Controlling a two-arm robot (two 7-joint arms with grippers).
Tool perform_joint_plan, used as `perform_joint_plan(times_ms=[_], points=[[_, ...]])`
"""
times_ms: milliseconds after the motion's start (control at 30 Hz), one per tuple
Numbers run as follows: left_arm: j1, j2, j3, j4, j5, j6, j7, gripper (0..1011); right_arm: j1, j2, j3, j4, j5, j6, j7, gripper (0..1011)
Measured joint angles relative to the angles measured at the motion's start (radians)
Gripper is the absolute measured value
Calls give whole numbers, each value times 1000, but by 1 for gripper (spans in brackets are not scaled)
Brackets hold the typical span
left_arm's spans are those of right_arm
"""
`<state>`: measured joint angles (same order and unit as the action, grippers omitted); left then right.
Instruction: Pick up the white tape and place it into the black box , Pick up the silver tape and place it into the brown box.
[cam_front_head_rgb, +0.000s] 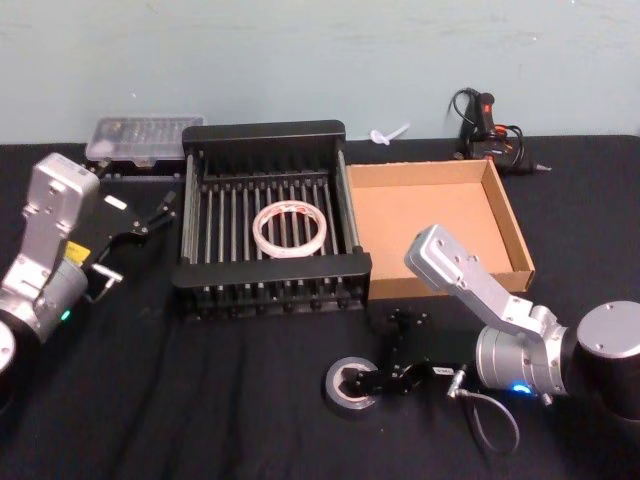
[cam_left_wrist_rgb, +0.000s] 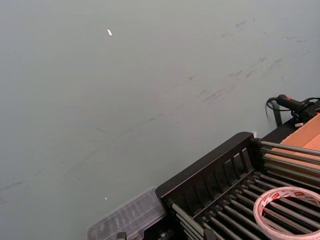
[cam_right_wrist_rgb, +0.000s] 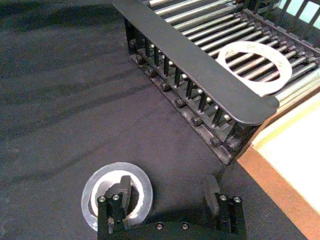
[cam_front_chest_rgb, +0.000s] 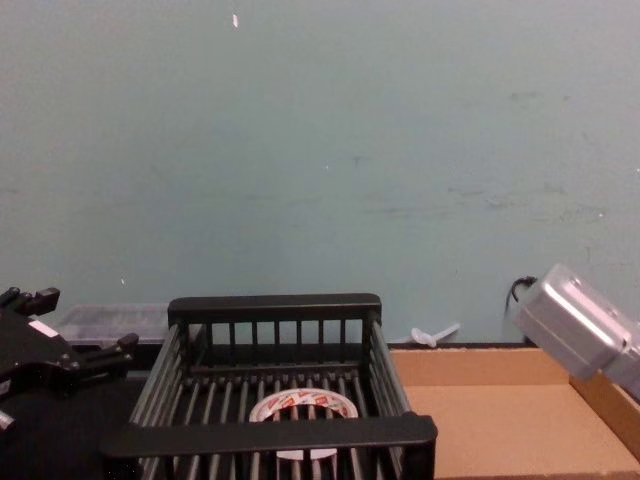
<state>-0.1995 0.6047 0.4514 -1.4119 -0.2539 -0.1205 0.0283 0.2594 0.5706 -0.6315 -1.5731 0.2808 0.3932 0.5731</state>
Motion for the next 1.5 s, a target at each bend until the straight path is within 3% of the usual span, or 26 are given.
perform_joint_plan(times_ms=[167,633,900,1267,1500], points=[[0,0,0,0,0,0,0,1001,0,0,1,0,2,0,0,860],[0,0,0,0,0,0,0,1001,-1,0,2,-1,3,-1,0,386],[0,0,0,0,0,0,0,1002,-1,0,2,-1,4,-1,0,165],[0,0,0,0,0,0,0,1001,-2,0,2,-1,6,-2,1,160],[0,0,0,0,0,0,0,1001,-14,19,16,-26,33,-27,20,160]])
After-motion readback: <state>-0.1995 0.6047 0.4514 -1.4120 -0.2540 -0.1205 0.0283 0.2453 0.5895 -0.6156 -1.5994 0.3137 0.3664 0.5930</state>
